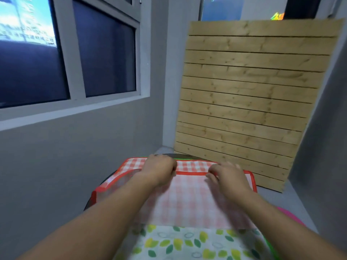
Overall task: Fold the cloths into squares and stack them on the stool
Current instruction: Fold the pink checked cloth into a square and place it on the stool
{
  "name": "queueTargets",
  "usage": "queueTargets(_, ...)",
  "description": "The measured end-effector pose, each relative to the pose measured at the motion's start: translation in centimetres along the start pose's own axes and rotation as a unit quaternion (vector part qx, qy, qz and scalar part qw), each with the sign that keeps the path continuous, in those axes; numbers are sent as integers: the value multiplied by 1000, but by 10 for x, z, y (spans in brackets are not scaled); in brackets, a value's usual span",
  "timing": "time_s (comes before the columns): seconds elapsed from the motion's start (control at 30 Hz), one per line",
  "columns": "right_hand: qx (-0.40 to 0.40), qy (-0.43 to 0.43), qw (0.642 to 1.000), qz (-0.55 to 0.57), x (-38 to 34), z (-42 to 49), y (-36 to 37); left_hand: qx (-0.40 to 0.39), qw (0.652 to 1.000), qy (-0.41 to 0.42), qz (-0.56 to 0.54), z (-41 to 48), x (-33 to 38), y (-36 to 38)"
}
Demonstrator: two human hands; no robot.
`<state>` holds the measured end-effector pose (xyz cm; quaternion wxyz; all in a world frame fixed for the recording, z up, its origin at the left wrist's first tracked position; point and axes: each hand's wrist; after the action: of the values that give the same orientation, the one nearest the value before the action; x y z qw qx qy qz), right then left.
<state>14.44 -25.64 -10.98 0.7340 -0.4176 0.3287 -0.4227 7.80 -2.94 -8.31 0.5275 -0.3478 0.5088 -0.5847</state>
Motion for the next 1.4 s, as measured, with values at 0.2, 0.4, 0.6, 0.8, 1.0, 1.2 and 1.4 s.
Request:
queueTargets(0.2, -95, 77, 988, 90, 15, 14, 58, 35, 990, 97, 91, 15, -25, 54)
queueTargets(0.4, -137, 86, 974, 160, 32, 19, 88, 41, 990, 124, 55, 19, -40, 82)
queueTargets(0.6, -134, 99, 965, 204, 35, 17, 98, 86, 991, 99, -24, 15, -51, 82)
queueTargets(0.8, -108, 107, 976, 154, 32, 15, 105, 120, 992, 13, -39, -1, -69, 84)
queueTargets(1.0, -108, 118, 982, 104, 21, 11, 100, 67, 993, -29, -95, -17, -76, 99)
queueTargets(1.2, -97, -28, 983, 152, -54, -4, 74, 120, 988, -23, -98, -28, -70, 90)
queueTargets(1.4, -228, -54, 953, 190, -91, -20, 92, 188, 955, -192, -126, -73, -106, 65)
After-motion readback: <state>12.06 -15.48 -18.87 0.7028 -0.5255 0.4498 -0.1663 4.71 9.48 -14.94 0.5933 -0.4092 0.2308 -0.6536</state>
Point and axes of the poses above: each hand's wrist, its own z-axis towards the middle knuckle, its own y-axis out of the palm, x = y × z, and after that the axes turned 10 degrees about y, right-handed
